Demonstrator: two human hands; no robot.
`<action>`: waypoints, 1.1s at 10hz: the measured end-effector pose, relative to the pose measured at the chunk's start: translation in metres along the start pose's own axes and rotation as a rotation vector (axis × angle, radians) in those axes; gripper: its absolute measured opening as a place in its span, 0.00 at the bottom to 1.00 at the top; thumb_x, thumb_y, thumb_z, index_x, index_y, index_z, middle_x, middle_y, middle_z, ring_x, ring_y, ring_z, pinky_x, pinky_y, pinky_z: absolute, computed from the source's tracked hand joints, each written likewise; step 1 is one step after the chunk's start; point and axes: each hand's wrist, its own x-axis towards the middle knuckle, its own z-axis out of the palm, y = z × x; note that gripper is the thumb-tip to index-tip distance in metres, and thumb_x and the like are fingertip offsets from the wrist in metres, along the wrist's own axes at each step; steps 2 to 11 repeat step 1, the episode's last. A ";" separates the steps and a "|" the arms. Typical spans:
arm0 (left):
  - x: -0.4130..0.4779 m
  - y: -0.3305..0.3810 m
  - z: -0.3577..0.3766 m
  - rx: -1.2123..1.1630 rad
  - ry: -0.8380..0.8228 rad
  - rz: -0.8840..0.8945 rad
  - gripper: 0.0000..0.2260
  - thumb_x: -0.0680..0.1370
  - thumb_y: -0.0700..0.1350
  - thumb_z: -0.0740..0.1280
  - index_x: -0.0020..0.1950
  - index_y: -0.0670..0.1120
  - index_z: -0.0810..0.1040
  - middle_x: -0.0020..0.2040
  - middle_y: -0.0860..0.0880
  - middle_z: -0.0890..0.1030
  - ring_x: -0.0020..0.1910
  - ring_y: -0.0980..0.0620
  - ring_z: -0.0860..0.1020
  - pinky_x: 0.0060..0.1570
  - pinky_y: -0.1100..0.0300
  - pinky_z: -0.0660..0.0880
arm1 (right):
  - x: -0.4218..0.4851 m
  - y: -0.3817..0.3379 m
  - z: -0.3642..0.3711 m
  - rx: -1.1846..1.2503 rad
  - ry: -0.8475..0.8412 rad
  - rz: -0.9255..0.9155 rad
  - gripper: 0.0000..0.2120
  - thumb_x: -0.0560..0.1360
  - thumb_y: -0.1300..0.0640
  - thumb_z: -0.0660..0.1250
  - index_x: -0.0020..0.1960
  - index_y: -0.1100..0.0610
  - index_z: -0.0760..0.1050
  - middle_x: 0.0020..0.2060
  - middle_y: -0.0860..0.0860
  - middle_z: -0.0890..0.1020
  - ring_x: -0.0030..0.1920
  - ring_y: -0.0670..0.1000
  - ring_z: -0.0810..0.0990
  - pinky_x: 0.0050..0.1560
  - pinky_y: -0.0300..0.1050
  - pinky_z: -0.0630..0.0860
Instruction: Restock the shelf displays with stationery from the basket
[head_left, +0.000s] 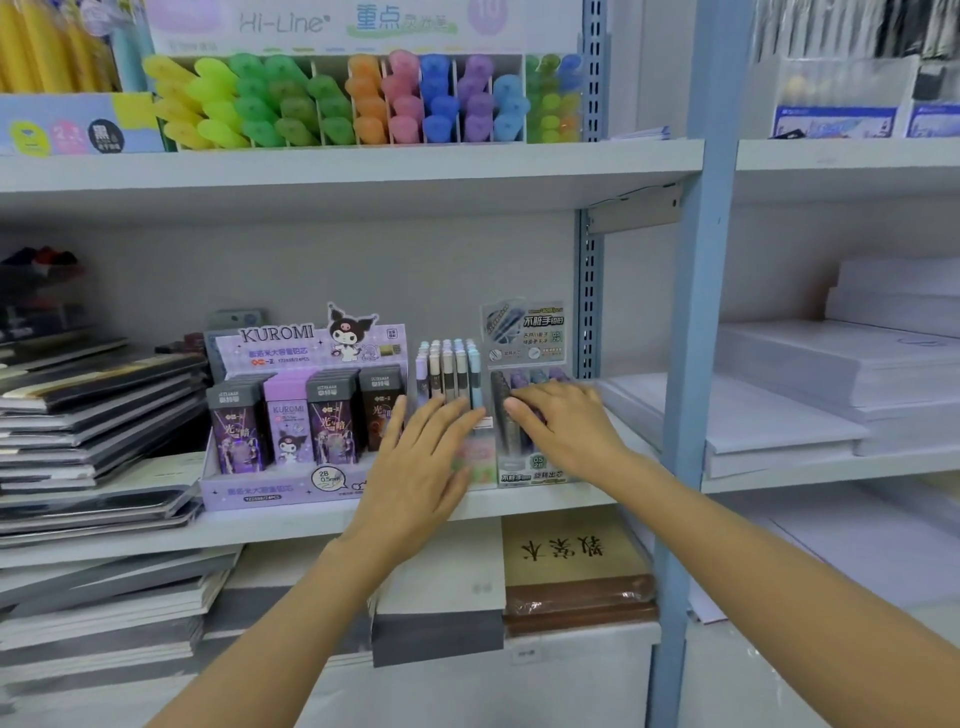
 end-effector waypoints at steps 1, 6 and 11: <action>-0.007 0.006 -0.005 0.001 0.049 -0.015 0.26 0.82 0.51 0.56 0.79 0.49 0.56 0.79 0.49 0.56 0.79 0.49 0.50 0.76 0.42 0.43 | -0.003 0.000 -0.012 0.086 -0.035 0.004 0.26 0.81 0.39 0.48 0.74 0.49 0.65 0.74 0.50 0.66 0.75 0.51 0.60 0.74 0.53 0.51; -0.007 0.006 -0.005 0.001 0.049 -0.015 0.26 0.82 0.51 0.56 0.79 0.49 0.56 0.79 0.49 0.56 0.79 0.49 0.50 0.76 0.42 0.43 | -0.003 0.000 -0.012 0.086 -0.035 0.004 0.26 0.81 0.39 0.48 0.74 0.49 0.65 0.74 0.50 0.66 0.75 0.51 0.60 0.74 0.53 0.51; -0.007 0.006 -0.005 0.001 0.049 -0.015 0.26 0.82 0.51 0.56 0.79 0.49 0.56 0.79 0.49 0.56 0.79 0.49 0.50 0.76 0.42 0.43 | -0.003 0.000 -0.012 0.086 -0.035 0.004 0.26 0.81 0.39 0.48 0.74 0.49 0.65 0.74 0.50 0.66 0.75 0.51 0.60 0.74 0.53 0.51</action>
